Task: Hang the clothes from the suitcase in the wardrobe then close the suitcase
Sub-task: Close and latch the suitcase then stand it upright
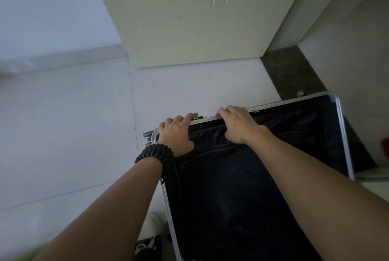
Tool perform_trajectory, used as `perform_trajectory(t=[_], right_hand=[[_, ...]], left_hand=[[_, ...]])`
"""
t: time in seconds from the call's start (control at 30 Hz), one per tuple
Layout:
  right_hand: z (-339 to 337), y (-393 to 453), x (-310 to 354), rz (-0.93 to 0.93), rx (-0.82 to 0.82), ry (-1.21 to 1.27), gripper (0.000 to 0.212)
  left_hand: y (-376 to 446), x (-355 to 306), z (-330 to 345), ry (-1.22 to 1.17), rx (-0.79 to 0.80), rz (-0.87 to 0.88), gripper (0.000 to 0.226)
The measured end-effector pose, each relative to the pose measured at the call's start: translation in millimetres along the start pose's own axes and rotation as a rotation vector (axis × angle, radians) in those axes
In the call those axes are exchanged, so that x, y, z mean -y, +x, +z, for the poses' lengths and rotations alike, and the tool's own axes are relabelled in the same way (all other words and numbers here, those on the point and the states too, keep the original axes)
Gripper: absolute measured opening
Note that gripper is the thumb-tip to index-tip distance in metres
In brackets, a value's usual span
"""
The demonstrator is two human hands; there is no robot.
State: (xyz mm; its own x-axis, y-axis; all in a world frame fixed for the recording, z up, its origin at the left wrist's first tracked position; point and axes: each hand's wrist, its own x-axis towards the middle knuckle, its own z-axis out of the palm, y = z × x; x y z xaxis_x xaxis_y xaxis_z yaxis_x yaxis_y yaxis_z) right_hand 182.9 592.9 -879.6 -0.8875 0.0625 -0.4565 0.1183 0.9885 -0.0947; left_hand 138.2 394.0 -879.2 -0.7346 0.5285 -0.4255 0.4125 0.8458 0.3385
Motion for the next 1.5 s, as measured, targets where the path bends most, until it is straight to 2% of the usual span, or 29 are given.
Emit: perform_trajectory(t=[0.27,0.4,0.5,0.63,0.73,0.87,0.97,1.13,1.3,1.5], right_hand=[[-74.3,-199.8,6.7,-0.065,-0.115,-0.034,0.073],[-88.3,-325.9,5.1,-0.132,-0.083,-0.037,0.075],[-76.0,-380.7,7.9,-0.144,-0.11,0.018,0.074],[-39.3,-468.0,14.1,-0.219,-0.179,0.142,0.081],[-7.4,-518.0,12.9,-0.22,-0.145,0.217,0.092],[35.5,-572.4,9.5,-0.205,-0.207,0.227,0.098],[77.4,-617.1,11.9,-0.184,-0.174,0.258,0.101],[174.6,-686.7,10.8,-0.218,-0.1,0.22,0.11],[236.2,-714.6,10.1,-0.229,-0.138,0.196,0.106],[314.2,-723.9,-2.0,-0.283,-0.231,0.128,0.106]], left_hand=[[-185.6,-102.2,-59.4,0.034,-0.145,-0.06,0.077],[-305.2,-159.7,-51.9,0.069,-0.195,-0.083,0.082],[-358.4,-175.0,-26.1,0.06,-0.192,-0.083,0.091],[-438.1,-199.0,14.4,0.079,-0.192,-0.054,0.104],[-476.9,-205.0,41.9,0.101,-0.238,-0.003,0.105],[-524.7,-205.6,85.0,0.06,-0.317,0.101,0.101],[-567.0,-201.3,137.2,0.047,-0.345,0.15,0.102],[-627.7,-211.1,237.4,0.116,-0.321,0.124,0.102],[-652.2,-215.6,298.6,0.113,-0.337,0.097,0.099],[-648.9,-204.5,380.4,0.16,-0.479,0.079,0.099]])
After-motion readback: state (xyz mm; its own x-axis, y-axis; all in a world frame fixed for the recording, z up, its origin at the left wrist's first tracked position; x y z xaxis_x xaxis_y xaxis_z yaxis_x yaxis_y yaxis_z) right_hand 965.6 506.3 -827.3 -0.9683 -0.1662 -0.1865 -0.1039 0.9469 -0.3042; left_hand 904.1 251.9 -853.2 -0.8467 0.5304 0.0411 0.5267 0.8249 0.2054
